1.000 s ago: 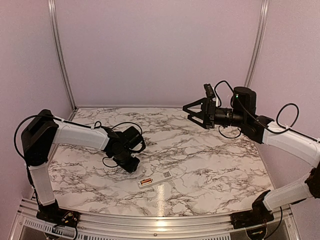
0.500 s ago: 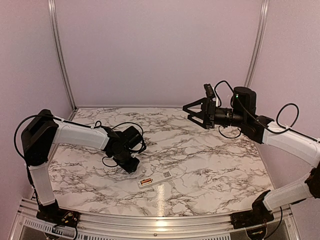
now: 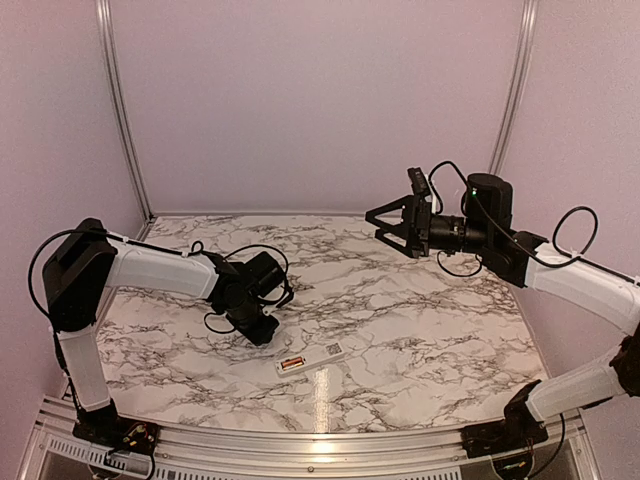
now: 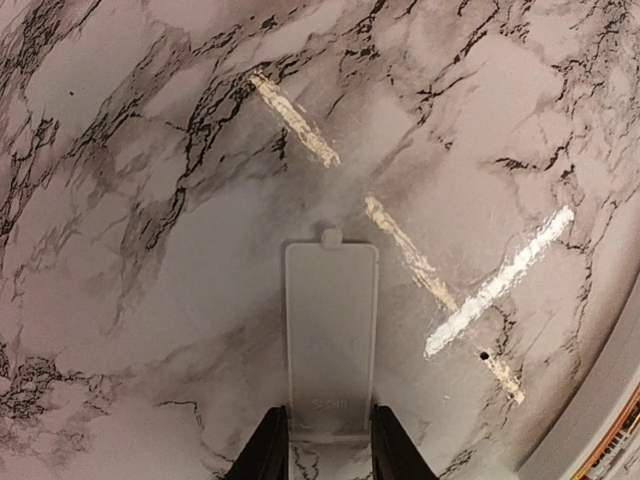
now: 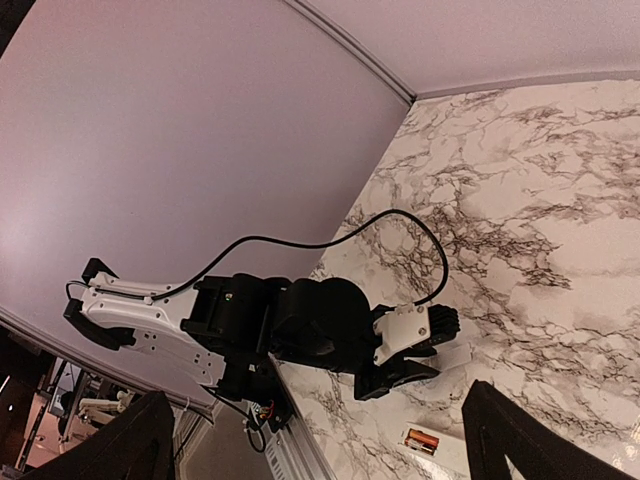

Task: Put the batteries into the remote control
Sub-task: Pick up the battery cover from the center of the board.

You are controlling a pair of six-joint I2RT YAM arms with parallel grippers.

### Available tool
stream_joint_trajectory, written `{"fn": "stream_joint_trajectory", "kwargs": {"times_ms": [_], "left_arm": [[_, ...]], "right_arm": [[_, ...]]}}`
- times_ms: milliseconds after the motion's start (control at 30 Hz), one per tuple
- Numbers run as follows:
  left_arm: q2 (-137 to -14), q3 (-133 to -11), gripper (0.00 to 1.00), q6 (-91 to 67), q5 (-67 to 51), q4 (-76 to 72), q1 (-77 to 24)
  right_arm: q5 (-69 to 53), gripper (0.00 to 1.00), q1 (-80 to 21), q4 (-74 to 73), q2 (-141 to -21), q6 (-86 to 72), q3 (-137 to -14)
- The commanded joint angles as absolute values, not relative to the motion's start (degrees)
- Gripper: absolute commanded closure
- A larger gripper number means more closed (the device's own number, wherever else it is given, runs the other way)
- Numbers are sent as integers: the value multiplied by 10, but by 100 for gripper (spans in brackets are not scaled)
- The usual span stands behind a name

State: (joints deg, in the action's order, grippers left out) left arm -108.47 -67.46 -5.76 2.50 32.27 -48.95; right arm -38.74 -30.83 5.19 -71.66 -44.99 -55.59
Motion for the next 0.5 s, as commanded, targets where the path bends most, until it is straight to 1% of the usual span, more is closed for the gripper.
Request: {"fn": "stream_joint_trajectory", "kwargs": {"times_ms": [0, 200, 467], "left_arm": [[-1105, -661, 78, -53, 8, 385, -489], [-1080, -670, 82, -52, 14, 377, -490], [-1036, -676, 85, -47, 37, 363, -491]], "right_arm": [[-391, 1, -301, 66, -719, -452, -554], [-389, 1, -301, 67, -721, -446, -547], [-379, 1, -301, 57, -739, -405, -532]]}}
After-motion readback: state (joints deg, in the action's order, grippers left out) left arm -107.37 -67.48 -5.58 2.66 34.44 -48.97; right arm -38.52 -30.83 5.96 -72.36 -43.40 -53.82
